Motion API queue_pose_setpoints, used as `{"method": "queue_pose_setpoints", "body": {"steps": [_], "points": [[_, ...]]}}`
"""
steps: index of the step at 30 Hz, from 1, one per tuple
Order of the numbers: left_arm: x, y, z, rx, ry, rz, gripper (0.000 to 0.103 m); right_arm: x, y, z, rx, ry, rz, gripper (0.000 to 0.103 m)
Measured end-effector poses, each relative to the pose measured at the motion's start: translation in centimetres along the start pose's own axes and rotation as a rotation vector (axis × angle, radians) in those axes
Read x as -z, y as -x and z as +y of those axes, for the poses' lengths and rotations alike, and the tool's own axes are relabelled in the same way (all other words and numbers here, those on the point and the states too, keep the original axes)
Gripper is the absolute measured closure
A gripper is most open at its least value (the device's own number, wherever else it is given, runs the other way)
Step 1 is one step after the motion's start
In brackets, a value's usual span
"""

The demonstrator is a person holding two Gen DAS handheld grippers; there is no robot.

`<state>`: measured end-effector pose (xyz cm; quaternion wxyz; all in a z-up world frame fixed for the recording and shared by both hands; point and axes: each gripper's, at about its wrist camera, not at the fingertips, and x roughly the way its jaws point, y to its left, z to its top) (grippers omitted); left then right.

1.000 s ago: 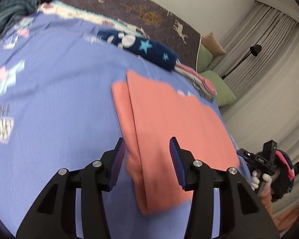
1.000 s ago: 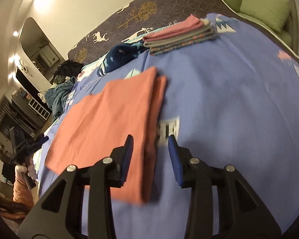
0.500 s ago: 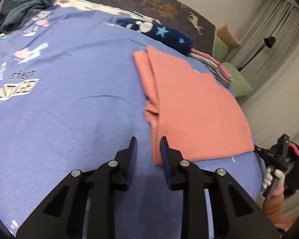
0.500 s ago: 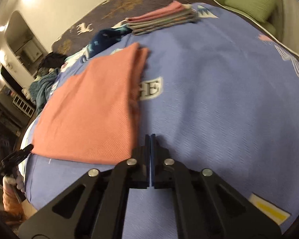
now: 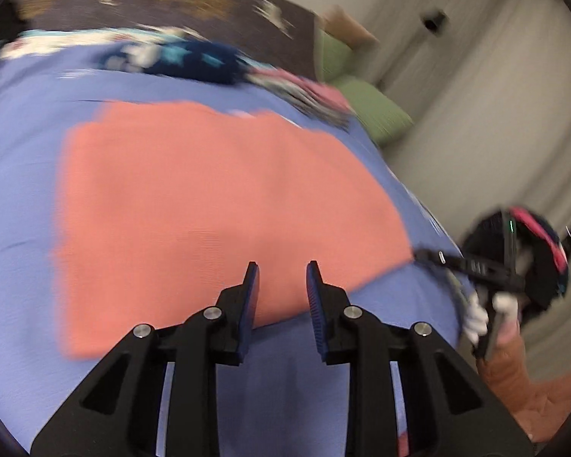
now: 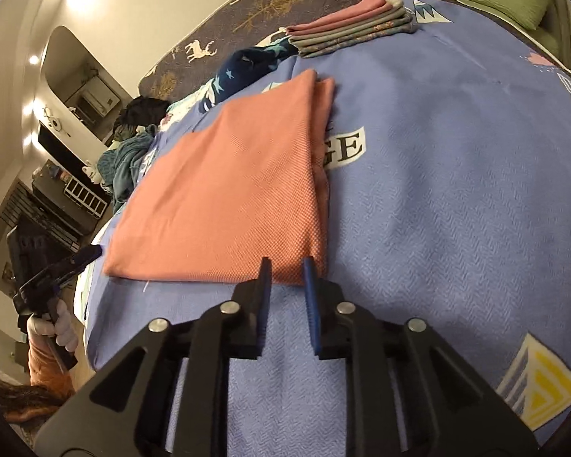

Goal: Fold small clothes

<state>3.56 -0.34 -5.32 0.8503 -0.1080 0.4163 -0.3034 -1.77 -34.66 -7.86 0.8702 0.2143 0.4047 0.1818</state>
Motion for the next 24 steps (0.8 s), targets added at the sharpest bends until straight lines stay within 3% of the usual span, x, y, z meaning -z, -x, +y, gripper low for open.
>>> {"method": "queue_pose_setpoints", "body": {"steps": [2,9,13,15,18,20,23,24], "points": [[-0.8,-3.2,-3.0,0.05,-0.08,0.065,0.076,-0.9,0.7,-0.5,0.023,-0.007,-0.028,0.074],[-3.1,-12.4,-12.3,0.181,-0.269,0.213,0.071,-5.4,0.6,-2.2,0.074,0.019,-0.054,0.074],[-3.9,-15.6,-14.9,0.174,-0.303,0.249,0.065,-8.7,-0.9,-3.1,0.029,0.023,-0.027,0.071],[-4.3,-17.2,-15.2,0.124,-0.299,0.276,0.062,-10.5,-1.9,-3.4,0.007,0.027,-0.011,0.068],[-4.5,-18.8,-14.7,0.125,-0.247,0.313,0.062,-13.7,-4.3,-3.4,-0.044,0.044,0.039,0.066],[-4.7,-19.3,-13.6,0.156,-0.201,0.313,0.062,-16.0,-6.7,-3.7,-0.123,0.017,0.093,0.063],[-4.7,-19.2,-12.0,0.174,-0.139,0.305,0.077,-18.3,-10.2,-4.3,-0.175,-0.038,0.147,0.063],[-4.5,-19.0,-11.4,0.174,-0.122,0.301,0.086,-18.7,-11.1,-4.3,-0.18,-0.045,0.161,0.063]]}}
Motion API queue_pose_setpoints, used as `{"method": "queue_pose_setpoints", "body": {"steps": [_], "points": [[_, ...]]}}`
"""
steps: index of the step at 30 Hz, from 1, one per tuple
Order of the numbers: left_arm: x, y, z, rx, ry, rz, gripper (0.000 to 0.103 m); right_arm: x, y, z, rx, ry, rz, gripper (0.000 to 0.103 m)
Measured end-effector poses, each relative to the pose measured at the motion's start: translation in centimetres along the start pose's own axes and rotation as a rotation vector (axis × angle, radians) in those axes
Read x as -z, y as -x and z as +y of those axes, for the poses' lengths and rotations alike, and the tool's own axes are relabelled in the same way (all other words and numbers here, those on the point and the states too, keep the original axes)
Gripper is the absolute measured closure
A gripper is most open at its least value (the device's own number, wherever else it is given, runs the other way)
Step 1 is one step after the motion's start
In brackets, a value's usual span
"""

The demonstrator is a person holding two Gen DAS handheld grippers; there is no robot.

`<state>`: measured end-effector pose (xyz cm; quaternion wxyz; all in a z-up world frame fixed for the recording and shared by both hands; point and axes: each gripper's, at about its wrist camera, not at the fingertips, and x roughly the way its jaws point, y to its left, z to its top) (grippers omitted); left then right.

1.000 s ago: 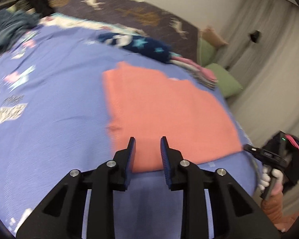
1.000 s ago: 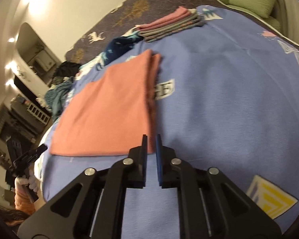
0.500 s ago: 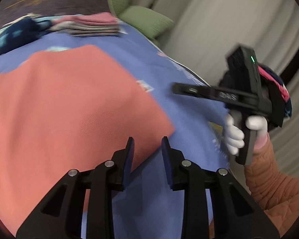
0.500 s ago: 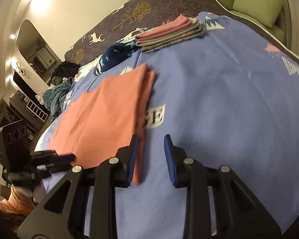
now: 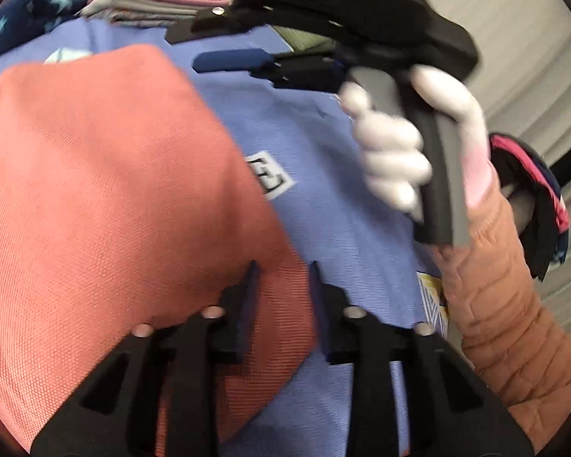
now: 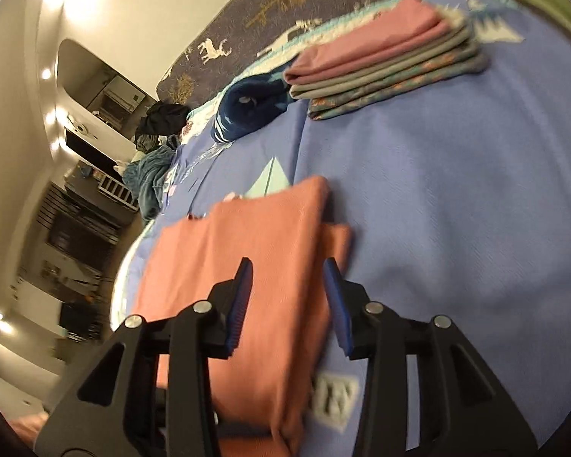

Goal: Fold small clothes

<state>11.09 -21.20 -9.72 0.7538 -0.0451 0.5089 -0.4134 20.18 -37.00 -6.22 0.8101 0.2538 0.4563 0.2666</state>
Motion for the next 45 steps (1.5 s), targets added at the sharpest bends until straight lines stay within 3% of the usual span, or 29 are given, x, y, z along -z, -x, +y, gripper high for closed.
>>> {"method": "queue_pose_setpoints", "body": {"steps": [1,5,6,7,10,12,13,15,18,20,22,24,25,29,33,34,35,36,38,41,43,45], "points": [[0.2,0.1,0.5,0.003,0.016,-0.003,0.093,-0.7,-1.1,-0.2,-0.004,-0.01,0.014,0.063],[0.6,0.3,1.7,0.037,0.067,-0.009,0.1,-2.9,-4.5,-0.8,-0.059,-0.058,0.073,0.061],[0.7,0.3,1.6,0.035,0.059,-0.012,0.1,-3.3,-4.9,-1.0,-0.073,-0.079,0.079,0.086],[0.8,0.3,1.5,0.035,0.046,-0.014,0.1,-3.6,-4.6,-0.8,-0.124,-0.085,0.045,0.099],[1.4,0.4,1.2,0.078,0.008,-0.015,0.1,-3.4,-1.3,1.1,-0.284,0.007,-0.097,0.1],[1.2,0.0,1.6,0.093,0.004,-0.013,0.1,-3.0,0.1,2.2,-0.226,0.079,-0.153,0.099],[1.2,0.0,1.7,0.098,0.006,-0.01,0.1,-2.7,0.5,2.3,-0.131,0.099,-0.174,0.099],[0.6,-0.6,1.6,0.106,0.0,-0.006,0.1,-2.6,0.5,1.5,-0.048,0.073,-0.193,0.091],[0.4,-0.6,1.3,0.101,-0.02,-0.006,0.1,-2.5,0.6,-1.1,0.034,-0.022,-0.206,0.088],[0.2,-0.6,1.2,0.098,-0.028,-0.001,0.096,-2.2,0.5,-2.6,0.036,-0.07,-0.142,0.087],[-0.3,-0.9,0.7,0.102,-0.036,0.004,0.085,-1.6,0.4,-2.4,0.048,-0.037,-0.072,0.079],[-0.8,-1.2,0.2,0.104,-0.052,0.008,0.074,-0.3,0.4,-1.7,0.067,0.028,-0.014,0.063],[-1.0,-1.3,-0.4,0.089,-0.073,0.013,0.069,0.5,0.4,-1.4,0.061,0.045,0.005,0.061],[-1.7,-2.5,-2.3,-0.001,-0.138,0.032,0.066,1.6,-0.1,-0.9,0.053,0.066,0.056,0.043],[-1.9,-2.7,-3.1,-0.013,-0.167,0.035,0.066,1.5,-1.3,-0.7,0.046,0.057,0.072,0.038],[-1.8,-2.9,-3.1,0.005,-0.177,0.032,0.066,1.4,-1.3,-0.7,0.019,0.047,0.069,0.041],[-1.6,-3.0,-2.7,0.036,-0.179,0.027,0.066,0.8,-1.9,-0.7,-0.001,0.035,0.063,0.064],[-1.6,-3.2,-2.3,0.064,-0.167,0.021,0.066,0.7,-2.2,-0.9,-0.017,0.013,0.053,0.097],[-1.8,-3.4,-1.5,0.108,-0.136,0.021,0.066,0.3,-2.5,-1.9,-0.054,-0.05,0.013,0.097],[-1.3,-3.6,-1.9,0.108,-0.162,0.028,0.067,-0.4,-2.7,-4.0,-0.03,-0.071,-0.064,0.098],[-1.1,-3.7,-2.6,0.105,-0.196,0.031,0.066,-0.7,-2.6,-5.3,-0.097,-0.139,-0.06,0.098],[-0.8,-3.9,-2.9,0.117,-0.195,0.029,0.066,-0.5,-1.9,-4.4,-0.059,-0.092,-0.083,0.097]]}}
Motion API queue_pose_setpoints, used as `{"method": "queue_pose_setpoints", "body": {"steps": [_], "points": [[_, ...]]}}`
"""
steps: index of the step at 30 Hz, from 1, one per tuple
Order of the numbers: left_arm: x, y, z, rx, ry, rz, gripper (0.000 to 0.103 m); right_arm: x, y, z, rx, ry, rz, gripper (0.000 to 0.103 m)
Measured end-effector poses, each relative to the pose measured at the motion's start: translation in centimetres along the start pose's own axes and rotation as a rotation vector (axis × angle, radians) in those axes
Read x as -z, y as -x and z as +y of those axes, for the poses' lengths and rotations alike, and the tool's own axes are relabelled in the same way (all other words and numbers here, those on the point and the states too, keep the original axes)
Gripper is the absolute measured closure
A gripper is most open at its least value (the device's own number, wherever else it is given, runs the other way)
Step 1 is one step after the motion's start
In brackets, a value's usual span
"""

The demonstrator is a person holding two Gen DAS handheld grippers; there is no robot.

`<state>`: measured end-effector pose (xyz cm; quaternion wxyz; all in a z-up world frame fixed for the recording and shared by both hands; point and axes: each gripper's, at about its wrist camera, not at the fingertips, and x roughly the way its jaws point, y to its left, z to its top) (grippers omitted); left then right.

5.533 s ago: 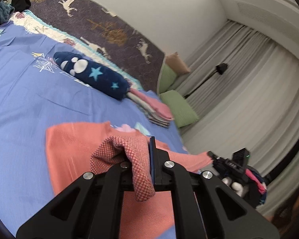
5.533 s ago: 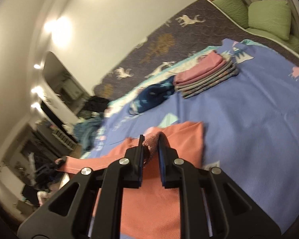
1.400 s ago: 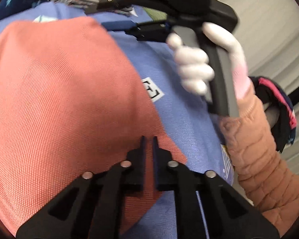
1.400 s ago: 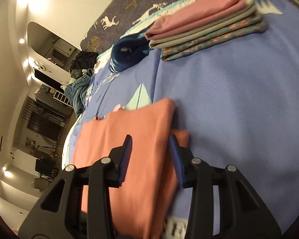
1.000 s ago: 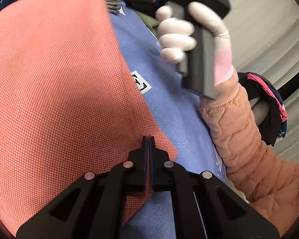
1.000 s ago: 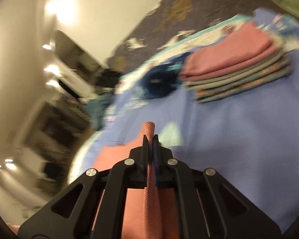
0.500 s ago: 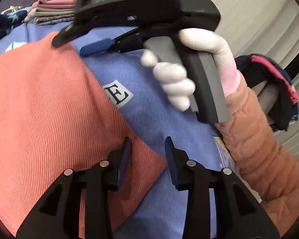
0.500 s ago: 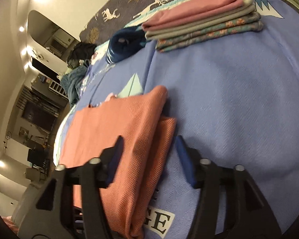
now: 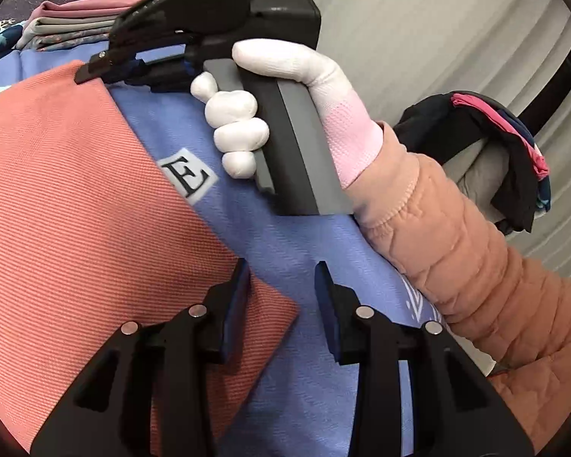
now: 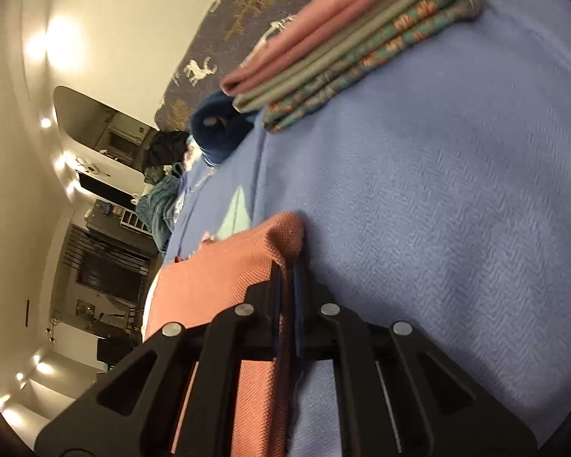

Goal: Fold small clothes

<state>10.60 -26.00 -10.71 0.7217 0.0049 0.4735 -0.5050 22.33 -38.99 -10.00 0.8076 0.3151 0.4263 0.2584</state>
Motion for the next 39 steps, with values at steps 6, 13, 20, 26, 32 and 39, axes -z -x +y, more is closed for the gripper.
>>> {"method": "queue_pose_setpoints", "body": {"steps": [6,13,20,26,32,39], "points": [[2.1,2.5,0.3,0.059,0.043,-0.037,0.066,1.3,3.9,3.0,0.142,0.111,-0.087,0.083],[4.6,8.4,0.6,0.043,0.052,-0.114,0.062,8.3,3.4,6.5,0.118,0.255,0.092,0.08],[11.3,19.0,3.3,-0.21,0.204,-0.282,0.059,10.7,6.3,8.5,0.366,0.282,-0.026,0.087],[20.6,32.0,9.8,-0.441,0.438,-0.508,0.059,17.1,3.6,20.0,0.343,0.658,0.0,0.071],[25.6,34.8,10.7,-0.452,0.547,-0.603,0.059,27.5,-5.1,30.0,0.235,1.082,0.156,0.065],[27.5,34.4,12.9,-0.327,0.57,-0.595,0.059,31.3,-11.2,34.5,0.227,1.23,0.261,0.061]]}}
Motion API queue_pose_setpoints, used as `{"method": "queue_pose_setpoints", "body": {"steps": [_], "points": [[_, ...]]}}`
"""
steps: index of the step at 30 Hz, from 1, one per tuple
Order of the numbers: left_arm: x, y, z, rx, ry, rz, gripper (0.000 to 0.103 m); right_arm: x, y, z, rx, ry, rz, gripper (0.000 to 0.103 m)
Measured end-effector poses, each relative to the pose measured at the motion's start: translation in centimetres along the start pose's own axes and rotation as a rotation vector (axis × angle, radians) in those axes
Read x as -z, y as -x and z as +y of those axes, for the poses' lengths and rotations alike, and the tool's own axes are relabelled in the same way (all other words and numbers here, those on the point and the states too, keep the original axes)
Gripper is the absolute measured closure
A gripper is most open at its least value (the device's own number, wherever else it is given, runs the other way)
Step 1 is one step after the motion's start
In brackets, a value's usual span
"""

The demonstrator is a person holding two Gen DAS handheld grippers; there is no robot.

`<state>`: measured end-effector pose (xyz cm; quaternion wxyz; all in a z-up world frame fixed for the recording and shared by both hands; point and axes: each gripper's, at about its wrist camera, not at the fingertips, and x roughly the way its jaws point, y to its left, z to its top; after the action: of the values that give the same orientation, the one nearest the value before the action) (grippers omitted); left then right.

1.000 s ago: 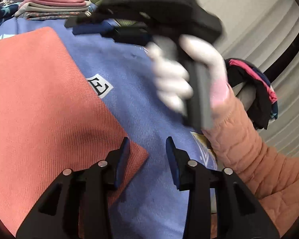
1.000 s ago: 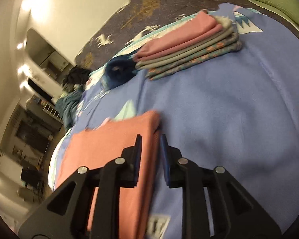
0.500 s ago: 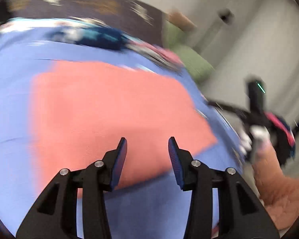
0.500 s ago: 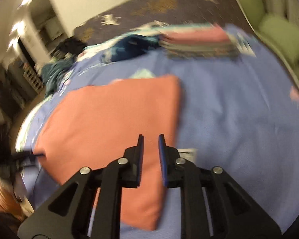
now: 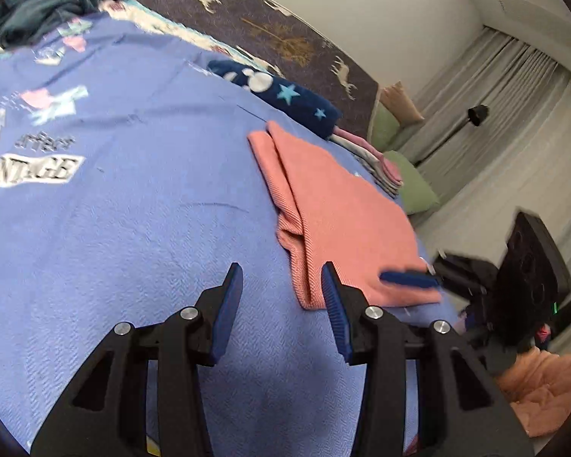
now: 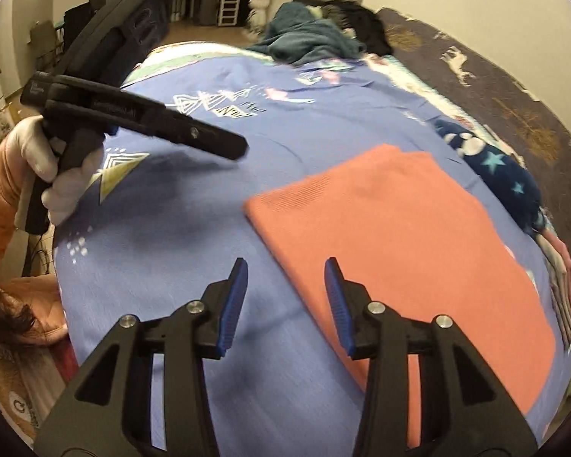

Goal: Fold small clothes

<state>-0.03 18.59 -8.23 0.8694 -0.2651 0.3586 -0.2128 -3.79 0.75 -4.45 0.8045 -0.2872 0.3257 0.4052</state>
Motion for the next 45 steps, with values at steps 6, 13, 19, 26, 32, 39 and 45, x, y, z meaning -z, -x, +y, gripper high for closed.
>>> {"method": "queue_pose_setpoints", "body": {"steps": [6,13,19,26,32,39,45], "points": [[-1.5,-2.8,-0.8,0.092,-0.041,0.056,0.059,-7.2,-3.0,-9.6,-0.013,-0.253,0.049,0.061],[-3.0,-6.8,-0.7,0.094,-0.014,0.129,0.06,-14.0,-10.1,-15.0,-0.008,-0.296,0.18,0.061],[-3.4,-7.5,-0.2,0.147,0.008,0.138,0.06,-16.0,-15.1,-12.0,0.04,-0.123,0.305,0.049],[-2.7,-8.3,-0.5,0.181,-0.004,0.201,0.088,-15.5,-17.8,-13.4,0.106,-0.178,0.372,0.099],[-1.9,-7.6,-0.3,0.178,0.005,0.202,0.092,-16.3,-13.7,-17.9,-0.043,-0.411,0.185,0.103],[-1.9,-7.3,0.1,0.186,0.03,0.193,0.091,-15.5,-15.2,-18.3,-0.063,-0.339,0.325,0.097],[-2.2,-7.8,0.0,0.186,0.015,0.193,0.09,-15.0,-16.5,-15.6,-0.192,-0.257,0.387,0.068]]}}
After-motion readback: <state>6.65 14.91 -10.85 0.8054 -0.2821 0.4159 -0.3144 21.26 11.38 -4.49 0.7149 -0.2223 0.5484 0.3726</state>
